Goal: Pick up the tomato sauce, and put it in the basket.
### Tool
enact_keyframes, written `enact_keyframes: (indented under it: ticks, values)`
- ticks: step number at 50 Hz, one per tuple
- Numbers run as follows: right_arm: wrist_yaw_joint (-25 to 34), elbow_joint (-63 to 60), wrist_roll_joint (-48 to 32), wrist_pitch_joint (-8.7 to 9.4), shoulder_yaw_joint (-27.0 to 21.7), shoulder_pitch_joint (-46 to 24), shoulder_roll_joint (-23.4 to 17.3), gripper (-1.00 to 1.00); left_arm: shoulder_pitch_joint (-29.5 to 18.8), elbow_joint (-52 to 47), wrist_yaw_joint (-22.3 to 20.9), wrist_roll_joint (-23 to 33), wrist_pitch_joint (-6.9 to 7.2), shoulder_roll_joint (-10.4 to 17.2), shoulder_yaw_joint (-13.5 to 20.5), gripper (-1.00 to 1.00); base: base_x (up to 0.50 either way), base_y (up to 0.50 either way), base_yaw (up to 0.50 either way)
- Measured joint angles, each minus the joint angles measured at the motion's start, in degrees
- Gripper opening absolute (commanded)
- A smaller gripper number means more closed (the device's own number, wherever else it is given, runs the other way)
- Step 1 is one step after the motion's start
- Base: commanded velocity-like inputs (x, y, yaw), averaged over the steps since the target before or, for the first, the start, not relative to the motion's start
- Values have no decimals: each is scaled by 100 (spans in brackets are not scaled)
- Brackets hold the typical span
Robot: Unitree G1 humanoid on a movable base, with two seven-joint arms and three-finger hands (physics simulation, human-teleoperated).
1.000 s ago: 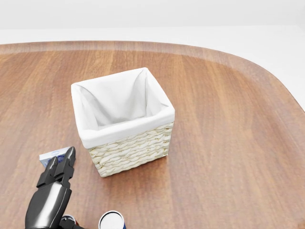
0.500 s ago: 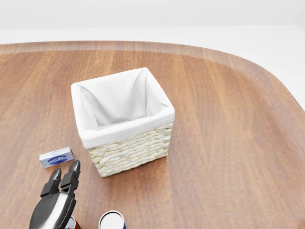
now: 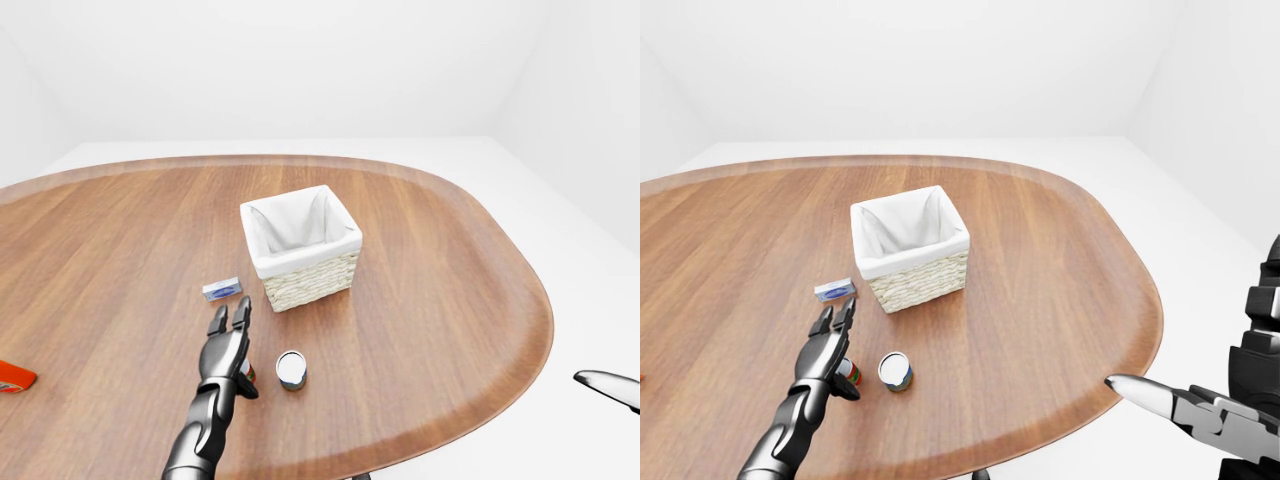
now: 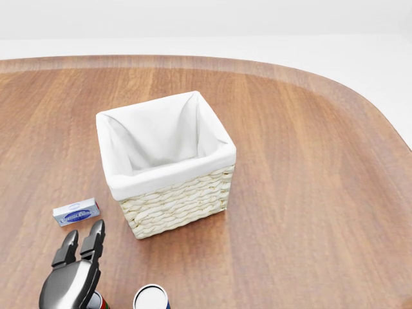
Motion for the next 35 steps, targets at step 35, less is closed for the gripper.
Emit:
enact_keyframes:
  ticks: [35]
  values:
    - [-29,0,23,-10,-19,15,-20,100,-71,437,56,101,0,61,-86,100,0,0,0]
